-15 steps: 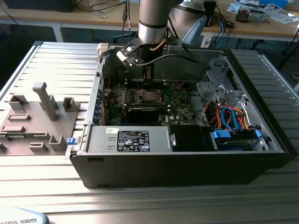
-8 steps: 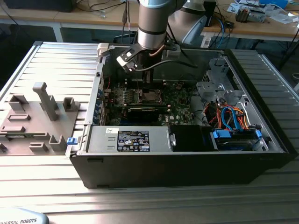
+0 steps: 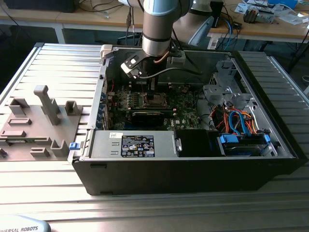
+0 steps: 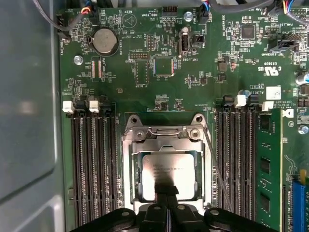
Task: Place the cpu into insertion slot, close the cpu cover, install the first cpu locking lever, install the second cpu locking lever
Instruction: 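Close the cpu cover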
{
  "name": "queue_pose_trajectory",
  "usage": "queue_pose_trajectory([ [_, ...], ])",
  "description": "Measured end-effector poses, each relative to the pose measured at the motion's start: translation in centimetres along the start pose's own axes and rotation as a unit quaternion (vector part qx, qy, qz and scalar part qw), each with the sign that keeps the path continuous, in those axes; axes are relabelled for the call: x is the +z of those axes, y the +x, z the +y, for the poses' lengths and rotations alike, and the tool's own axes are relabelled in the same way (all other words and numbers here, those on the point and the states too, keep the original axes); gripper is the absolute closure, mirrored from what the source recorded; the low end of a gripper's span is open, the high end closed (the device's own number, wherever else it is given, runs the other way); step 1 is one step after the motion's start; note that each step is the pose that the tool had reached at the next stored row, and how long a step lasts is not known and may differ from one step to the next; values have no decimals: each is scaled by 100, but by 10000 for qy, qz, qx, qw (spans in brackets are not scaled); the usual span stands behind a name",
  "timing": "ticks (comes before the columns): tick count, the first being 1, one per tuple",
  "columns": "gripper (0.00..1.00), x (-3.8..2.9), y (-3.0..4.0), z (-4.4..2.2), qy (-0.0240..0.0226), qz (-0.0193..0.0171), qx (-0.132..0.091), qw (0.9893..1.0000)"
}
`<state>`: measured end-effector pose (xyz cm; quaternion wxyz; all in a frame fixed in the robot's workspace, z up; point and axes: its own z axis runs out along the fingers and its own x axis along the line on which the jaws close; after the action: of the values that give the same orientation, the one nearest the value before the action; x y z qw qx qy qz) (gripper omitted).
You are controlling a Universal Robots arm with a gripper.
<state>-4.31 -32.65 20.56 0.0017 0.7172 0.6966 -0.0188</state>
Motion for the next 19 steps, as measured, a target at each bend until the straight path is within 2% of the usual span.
queue_pose_trajectory([
  [4, 89, 3, -4, 28, 0, -1, 1, 10000],
  [6, 89, 2, -1, 82, -1, 1, 0, 10000],
  [10, 89, -10, 4, 233, 5, 4, -1, 10000],
  [11, 89, -41, 4, 258, 9, 2, 0, 10000],
  [12, 89, -101, 1, 267, 11, 2, -1, 10000],
  [13, 89, -190, -1, 267, 11, 2, 0, 10000],
  [14, 89, -239, -3, 265, 12, 1, 0, 10000],
  [15, 89, -340, -5, 263, 12, 2, 0, 10000],
  [16, 89, -405, -8, 262, 12, 1, 0, 10000],
  [17, 89, -446, -9, 261, 12, 1, 0, 10000],
  [19, 89, -448, -8, 261, 11, 3, 0, 10000],
])
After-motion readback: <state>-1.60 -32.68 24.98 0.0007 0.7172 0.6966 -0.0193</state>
